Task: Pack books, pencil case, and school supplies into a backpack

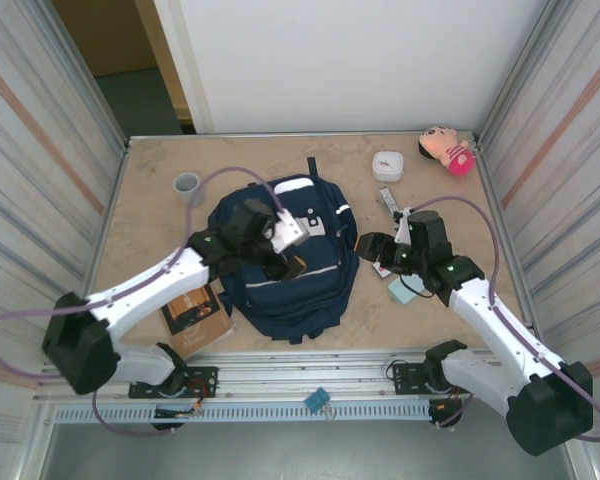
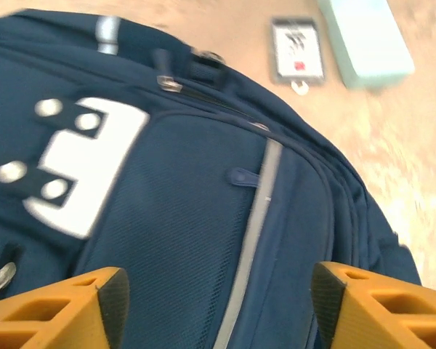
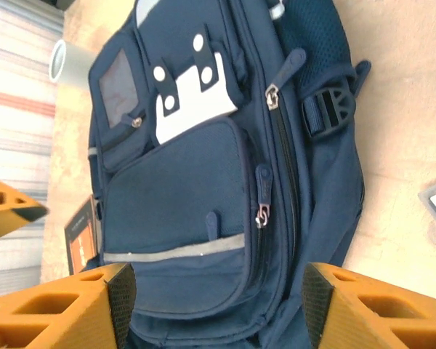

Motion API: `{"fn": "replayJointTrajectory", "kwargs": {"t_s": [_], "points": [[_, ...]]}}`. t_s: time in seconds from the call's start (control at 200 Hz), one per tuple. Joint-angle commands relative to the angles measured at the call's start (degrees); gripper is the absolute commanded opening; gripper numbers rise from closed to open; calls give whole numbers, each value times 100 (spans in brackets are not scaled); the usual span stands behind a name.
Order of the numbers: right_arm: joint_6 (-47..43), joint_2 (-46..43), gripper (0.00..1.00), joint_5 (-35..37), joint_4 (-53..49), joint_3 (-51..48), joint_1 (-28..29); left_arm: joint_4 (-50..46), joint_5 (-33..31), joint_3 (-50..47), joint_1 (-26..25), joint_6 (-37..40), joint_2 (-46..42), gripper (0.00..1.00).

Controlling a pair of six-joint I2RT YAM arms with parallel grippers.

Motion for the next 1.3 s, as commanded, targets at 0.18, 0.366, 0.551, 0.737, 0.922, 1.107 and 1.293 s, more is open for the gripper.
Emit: {"fn": "replayJointTrajectory", "kwargs": {"t_s": [0.18, 0.366, 0.551, 0.737, 0.922, 1.107, 1.293], "points": [[-107, -21, 63, -398, 263, -357, -217, 250, -157, 689, -603, 1275, 1546, 79], [-112, -39, 64, -449, 295, -463, -306, 532, -169, 1031, -688, 980, 2160, 84], [-114, -167, 64, -460, 308, -573, -368, 681, -753, 1023, -773, 847, 2432, 86], [-45, -353, 65, -441, 395, -740, -406, 589, -1421, 937, -850, 692, 2585, 89], [-53, -463, 66, -470, 671, -944, -445, 677, -1719, 774, -921, 473, 2235, 34], [-395, -360, 66, -897, 1460, -1109, -752, 532, -314, 769, -855, 1244, 1127, 0], [-1128, 60, 66, -1535, 1939, -903, -1166, 76, 1641, 1115, 3, 1397, 292, 0]]}}
